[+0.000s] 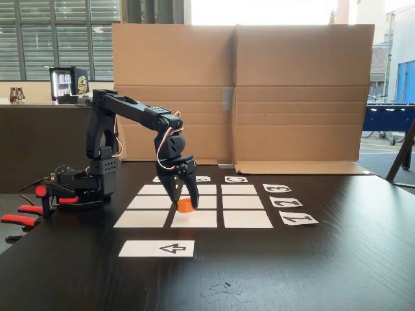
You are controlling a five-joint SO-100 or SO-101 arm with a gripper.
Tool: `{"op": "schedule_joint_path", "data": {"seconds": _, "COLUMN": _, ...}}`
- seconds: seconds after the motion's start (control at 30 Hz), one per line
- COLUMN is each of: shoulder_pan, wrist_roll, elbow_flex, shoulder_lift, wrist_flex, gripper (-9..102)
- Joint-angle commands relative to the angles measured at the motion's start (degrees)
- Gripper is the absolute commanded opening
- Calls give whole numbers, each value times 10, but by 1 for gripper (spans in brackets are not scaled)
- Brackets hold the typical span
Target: Pick up the round, orange token and place it in the grid on square B1.
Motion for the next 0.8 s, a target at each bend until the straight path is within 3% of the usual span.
{"op": "schedule_joint_path", "data": {"seconds": 0.0, "shoulder_pan": -9, "wrist_roll": 4, "elbow_flex": -33, "shoulder_lift": -11, "wrist_flex": -4, "gripper": -1}}
{"op": "schedule_joint_path", "data": {"seconds": 0.5, "shoulder_pan": -30, "wrist_roll": 7, "elbow_flex": -47, "shoulder_lift": -45, "wrist_flex": -11, "gripper": 1}}
{"op": "schedule_joint_path", "data": {"seconds": 0.7, "shoulder_pan": -32, "wrist_roll": 7, "elbow_flex": -35, "shoulder_lift": -47, "wrist_flex": -11, "gripper": 30}}
{"op": "schedule_joint_path", "data": {"seconds": 0.77, "shoulder_pan": -33, "wrist_roll": 5, "elbow_flex": -28, "shoulder_lift": -47, "wrist_flex": -14, "gripper": 33}}
